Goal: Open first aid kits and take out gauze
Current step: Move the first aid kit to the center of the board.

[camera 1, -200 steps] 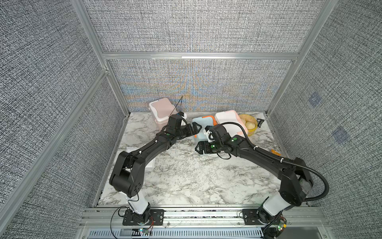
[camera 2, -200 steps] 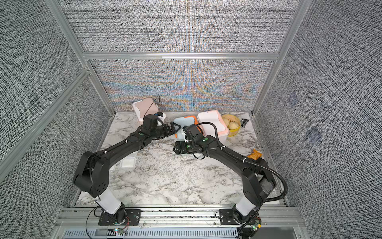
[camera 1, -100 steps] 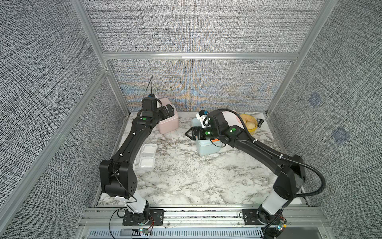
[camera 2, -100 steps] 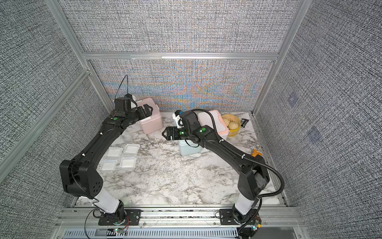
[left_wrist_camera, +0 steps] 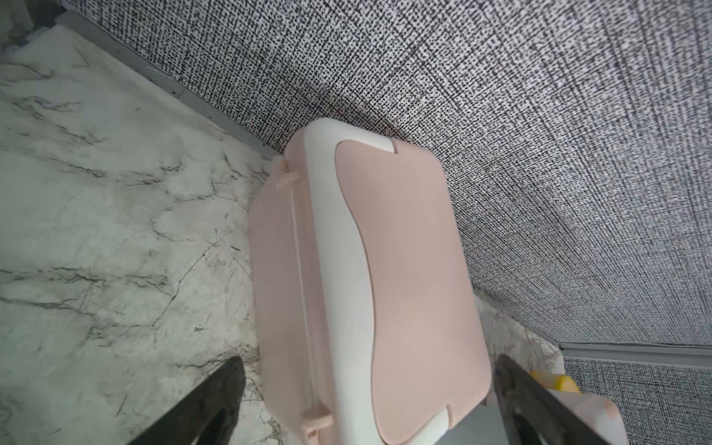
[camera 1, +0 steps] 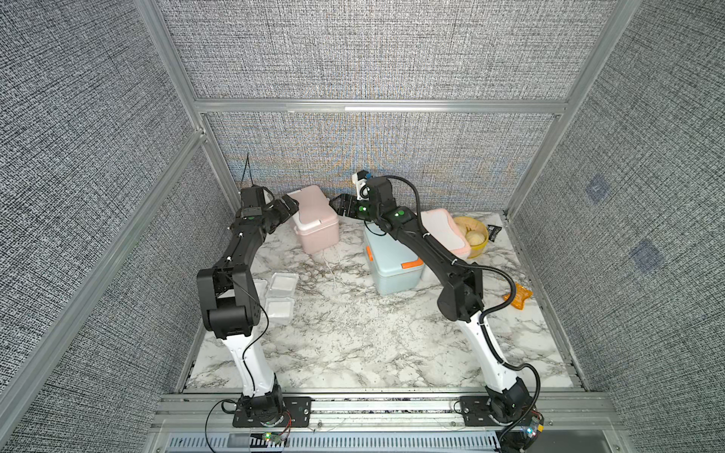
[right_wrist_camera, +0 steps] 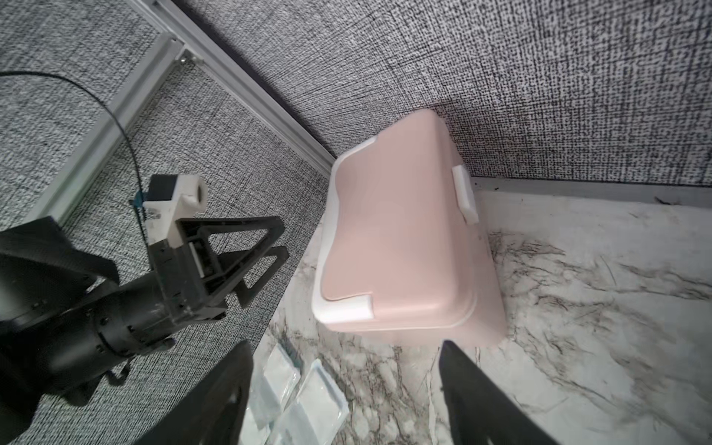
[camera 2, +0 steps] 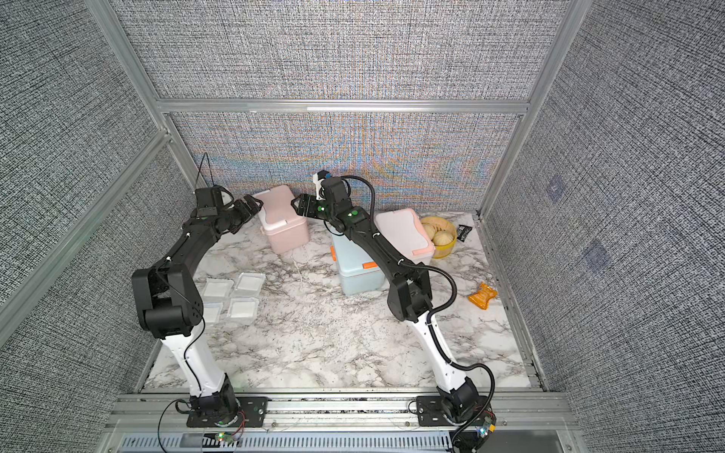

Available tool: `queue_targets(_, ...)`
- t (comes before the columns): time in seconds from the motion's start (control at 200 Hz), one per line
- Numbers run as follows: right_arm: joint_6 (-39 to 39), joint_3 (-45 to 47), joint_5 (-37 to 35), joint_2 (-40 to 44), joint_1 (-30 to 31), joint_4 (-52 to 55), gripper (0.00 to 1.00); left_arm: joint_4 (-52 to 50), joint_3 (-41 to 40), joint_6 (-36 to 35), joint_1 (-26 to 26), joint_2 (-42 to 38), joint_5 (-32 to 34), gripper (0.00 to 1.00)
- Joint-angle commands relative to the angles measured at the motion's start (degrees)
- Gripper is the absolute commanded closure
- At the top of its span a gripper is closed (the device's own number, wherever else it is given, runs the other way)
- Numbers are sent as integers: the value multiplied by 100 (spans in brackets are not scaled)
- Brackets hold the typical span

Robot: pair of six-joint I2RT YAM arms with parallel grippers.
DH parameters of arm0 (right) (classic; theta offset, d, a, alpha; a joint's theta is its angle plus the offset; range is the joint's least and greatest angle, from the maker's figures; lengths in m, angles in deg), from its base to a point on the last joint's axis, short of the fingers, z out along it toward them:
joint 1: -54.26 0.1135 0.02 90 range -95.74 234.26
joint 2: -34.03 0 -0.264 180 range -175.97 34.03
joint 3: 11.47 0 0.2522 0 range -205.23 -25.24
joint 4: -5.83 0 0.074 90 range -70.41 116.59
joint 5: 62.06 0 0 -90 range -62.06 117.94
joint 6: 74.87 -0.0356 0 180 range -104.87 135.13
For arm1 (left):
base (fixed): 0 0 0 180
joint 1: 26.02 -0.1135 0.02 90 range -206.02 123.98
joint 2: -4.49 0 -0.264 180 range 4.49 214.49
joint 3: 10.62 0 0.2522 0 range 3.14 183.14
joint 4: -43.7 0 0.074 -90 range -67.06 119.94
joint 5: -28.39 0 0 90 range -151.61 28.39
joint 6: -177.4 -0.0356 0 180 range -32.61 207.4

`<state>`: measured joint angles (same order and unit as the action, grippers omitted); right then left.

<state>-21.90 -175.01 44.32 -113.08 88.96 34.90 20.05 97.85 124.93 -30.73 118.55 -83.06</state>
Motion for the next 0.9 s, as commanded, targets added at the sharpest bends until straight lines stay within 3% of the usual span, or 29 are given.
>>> queue_targets(0.0, -517, -217, -190, -472, -68, -873, 29, 450, 178, 35, -99, 324, -403, 0)
queue_targets(0.16, -686, -645, -311, -1042, -130, -1103, 31, 519, 457, -28, -241, 765, -657, 0)
queue_targets(0.335, -606, -351, -293, -1018, -121, -1157, 31, 336, 822, -356, -391, 949, -535, 0)
queue_targets(0.44, -553, -109, -253, -877, -126, -1140, 31, -496, 1905, -987, -399, 1378, -342, 0)
queue_targets(0.54, -488, 54, -163, -772, -129, -1122, 31, -1208, 3344, -1150, -484, 2188, -702, 0)
queue_targets(0.66, -483, 191, -36, -675, -160, -1135, 29, -1370, 4599, -1185, -513, 2986, -1118, 0)
queue_targets(0.766, -435, 266, 91, -563, -172, -1102, 29, -1153, 5238, -1156, -496, 3459, -1522, 0)
queue_targets(0.891, -252, 351, 214, -323, -174, -989, 28, -713, 5330, -1293, -457, 3653, -1896, 0)
